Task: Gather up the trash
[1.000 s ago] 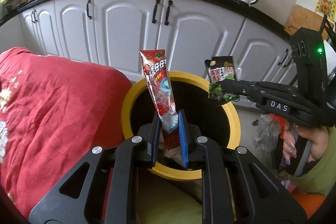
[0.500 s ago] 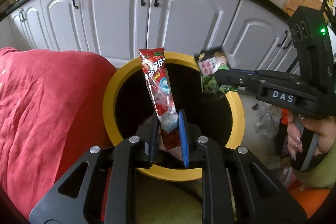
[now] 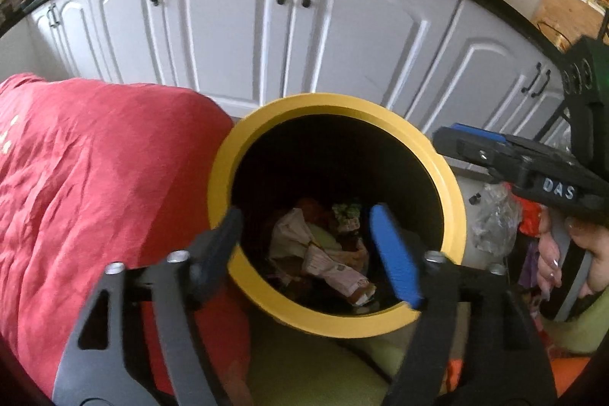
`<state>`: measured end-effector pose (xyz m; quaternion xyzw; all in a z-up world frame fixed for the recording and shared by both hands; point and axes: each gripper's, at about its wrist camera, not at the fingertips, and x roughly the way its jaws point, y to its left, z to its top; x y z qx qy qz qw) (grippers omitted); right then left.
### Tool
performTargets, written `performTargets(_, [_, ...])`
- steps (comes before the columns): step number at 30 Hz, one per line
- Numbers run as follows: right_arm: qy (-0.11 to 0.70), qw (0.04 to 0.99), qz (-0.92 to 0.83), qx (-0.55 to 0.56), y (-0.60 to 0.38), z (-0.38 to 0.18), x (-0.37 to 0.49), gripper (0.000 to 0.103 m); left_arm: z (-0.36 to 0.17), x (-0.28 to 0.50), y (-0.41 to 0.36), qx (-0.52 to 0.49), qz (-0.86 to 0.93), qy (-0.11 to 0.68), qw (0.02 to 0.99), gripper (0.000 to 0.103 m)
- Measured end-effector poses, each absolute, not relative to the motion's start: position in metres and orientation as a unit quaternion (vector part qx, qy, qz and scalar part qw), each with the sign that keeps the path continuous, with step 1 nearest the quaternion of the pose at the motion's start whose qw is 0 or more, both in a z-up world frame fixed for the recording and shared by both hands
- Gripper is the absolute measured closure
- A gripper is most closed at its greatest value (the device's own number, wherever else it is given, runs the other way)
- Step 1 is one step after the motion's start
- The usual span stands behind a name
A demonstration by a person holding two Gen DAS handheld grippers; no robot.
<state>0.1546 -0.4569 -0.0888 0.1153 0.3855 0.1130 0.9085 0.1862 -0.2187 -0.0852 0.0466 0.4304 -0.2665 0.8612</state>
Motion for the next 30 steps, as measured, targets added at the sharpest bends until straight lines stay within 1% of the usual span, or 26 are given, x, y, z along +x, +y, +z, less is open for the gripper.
performTargets(1, [0.384, 0.91, 0.11, 0.114, -0.456, -0.088, 0.154, 0.046, -0.084, 0.187, -0.216, 0.043, -0.263, 0.43, 0.863, 0.023])
performTargets(2, [0.381, 0.911, 0.107, 0.113, -0.455, -0.086, 0.153, 0.043, -0.082, 0.188, -0.212, 0.037, -0.257, 0.429, 0.865, 0.021])
performTargets(4, [0.375, 0.915, 0.102, 0.107, -0.451, -0.082, 0.151, 0.029, -0.077, 0.189, -0.202, 0.024, -0.246, 0.427, 0.87, 0.012])
performTargets(5, [0.373, 0.917, 0.1, 0.103, -0.45, -0.079, 0.151, 0.026, -0.075, 0.189, -0.197, 0.017, -0.239, 0.425, 0.873, 0.011])
performTargets(7, [0.368, 0.921, 0.093, 0.092, -0.444, -0.074, 0.149, 0.014, -0.069, 0.188, -0.186, 0.013, -0.221, 0.417, 0.881, 0.011])
performTargets(10, [0.366, 0.923, 0.094, 0.073, -0.431, -0.066, 0.148, 0.009, -0.059, 0.185, -0.17, 0.015, -0.198, 0.404, 0.893, 0.011])
performTargets(12, [0.372, 0.922, 0.087, 0.058, -0.419, -0.064, 0.147, 0.007, -0.054, 0.183, -0.156, 0.006, -0.183, 0.399, 0.898, 0.011])
performTargets(15, [0.378, 0.92, 0.1, 0.042, -0.397, -0.06, 0.14, 0.007, -0.045, 0.179, -0.136, -0.003, -0.163, 0.39, 0.906, 0.011])
performTargets(23, [0.327, 0.937, 0.122, -0.02, -0.336, -0.03, 0.109, 0.006, -0.025, 0.154, -0.094, -0.005, -0.126, 0.345, 0.93, 0.011])
performTargets(30, [0.285, 0.951, 0.119, -0.009, -0.313, -0.013, 0.089, 0.006, -0.012, 0.127, -0.071, -0.011, -0.117, 0.304, 0.946, 0.011])
